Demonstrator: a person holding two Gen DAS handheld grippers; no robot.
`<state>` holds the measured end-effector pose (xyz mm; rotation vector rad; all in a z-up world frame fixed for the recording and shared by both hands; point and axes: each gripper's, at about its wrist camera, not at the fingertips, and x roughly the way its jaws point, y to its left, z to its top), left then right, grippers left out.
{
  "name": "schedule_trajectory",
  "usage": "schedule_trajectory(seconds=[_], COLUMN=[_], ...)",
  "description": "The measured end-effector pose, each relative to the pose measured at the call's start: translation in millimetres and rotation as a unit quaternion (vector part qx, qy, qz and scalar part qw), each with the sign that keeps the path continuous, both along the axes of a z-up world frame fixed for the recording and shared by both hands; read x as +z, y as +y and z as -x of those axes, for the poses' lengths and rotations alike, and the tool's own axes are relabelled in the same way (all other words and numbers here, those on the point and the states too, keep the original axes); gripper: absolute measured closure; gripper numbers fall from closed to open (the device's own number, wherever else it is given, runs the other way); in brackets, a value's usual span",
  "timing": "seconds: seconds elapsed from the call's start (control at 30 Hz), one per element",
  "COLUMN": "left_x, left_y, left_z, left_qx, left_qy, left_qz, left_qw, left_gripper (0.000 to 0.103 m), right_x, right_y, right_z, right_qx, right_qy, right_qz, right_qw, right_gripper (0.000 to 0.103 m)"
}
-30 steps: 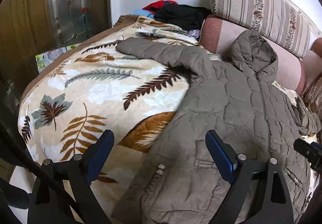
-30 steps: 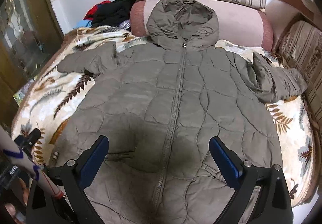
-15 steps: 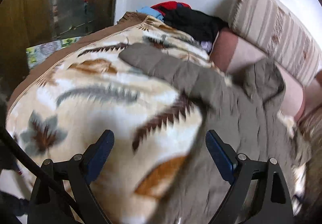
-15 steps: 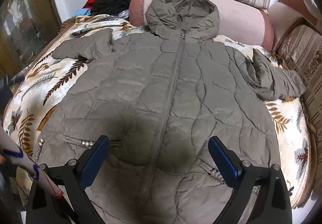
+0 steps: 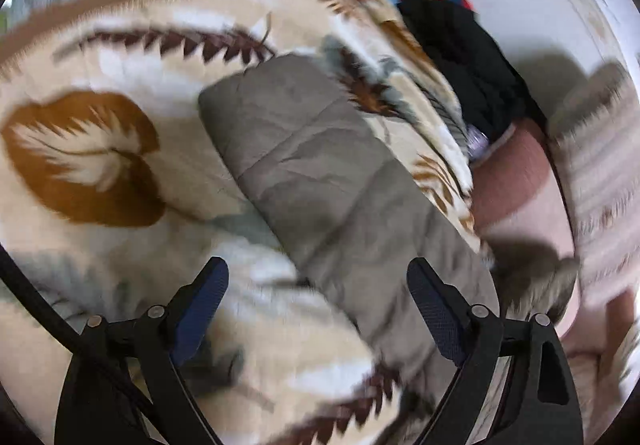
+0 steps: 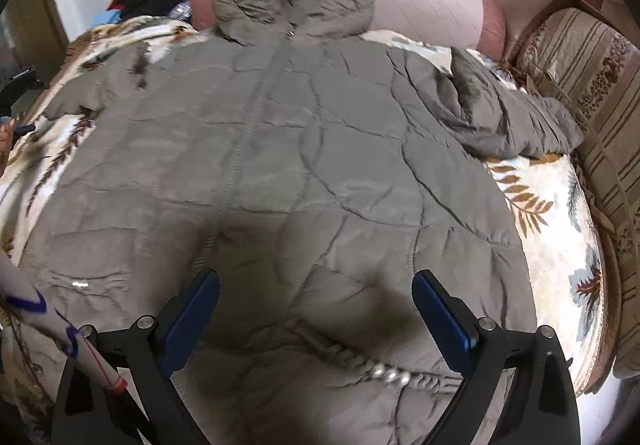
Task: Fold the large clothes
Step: 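Grasp the jacket sleeve with the left gripper and lift it over the body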
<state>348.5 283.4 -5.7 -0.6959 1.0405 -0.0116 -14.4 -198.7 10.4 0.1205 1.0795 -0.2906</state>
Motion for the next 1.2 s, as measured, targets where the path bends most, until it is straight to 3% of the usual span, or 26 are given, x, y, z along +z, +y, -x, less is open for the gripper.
schedule_trajectory(seconds=[0.07,0.17,0.27,0.3,0.37,0.43,0.6,0.77,0.9,1.0,1.03,1.13,1.2], left_x=[-18,-36,-35,-33,-28,-20,38,114,157,162,158,136,119], left_y=[9,13,7,3,-3,-7,-32,-99,-196,-267,-300,-371,-408], left_z=[-18,-42,-54,-56,-57,-54,-25,22,79,113,128,156,174], left_qx=[0.016,0.019,0.019,0.019,0.020,0.005,-0.020,-0.096,-0.201,-0.268,-0.298,-0.354,-0.371], left_qy=[0.001,0.009,0.002,0.004,0.019,0.019,-0.027,-0.104,-0.158,-0.169,-0.171,-0.152,-0.144], left_qz=[0.030,0.047,0.019,-0.004,-0.067,-0.084,-0.108,-0.118,-0.113,-0.104,-0.103,-0.102,-0.130], left_qw=[0.9994,0.9987,0.9996,0.9998,0.9974,0.9963,0.9935,0.9829,0.9603,0.9428,0.9337,0.9169,0.9081], left_gripper=[0.017,0.017,0.017,0.023,0.071,0.091,0.093,0.094,0.094,0.094,0.094,0.092,0.085], right_x=[-8,-20,-30,-31,-32,-32,-26,-9,3,11,15,25,30], right_y=[-5,-6,-6,-5,-5,-5,-6,-5,-12,-23,-29,-46,-59], right_z=[-6,-15,-23,-24,-27,-28,-20,-1,15,31,38,57,72], right_qx=[-0.005,-0.006,-0.005,-0.005,-0.003,0.000,0.005,0.009,-0.001,-0.017,-0.024,-0.042,-0.056], right_qy=[0.011,0.027,0.037,0.038,0.039,0.037,0.022,-0.012,-0.036,-0.051,-0.058,-0.075,-0.082], right_qz=[0.000,0.003,0.000,0.001,0.002,0.000,-0.011,-0.025,-0.036,-0.047,-0.051,-0.053,-0.055], right_qw=[1.000,1.000,0.999,0.999,0.999,0.999,1.000,1.000,0.999,0.997,0.997,0.995,0.994], right_gripper=[0.004,0.004,0.004,0.004,0.004,0.004,0.008,0.008,0.008,0.008,0.008,0.008,0.008])
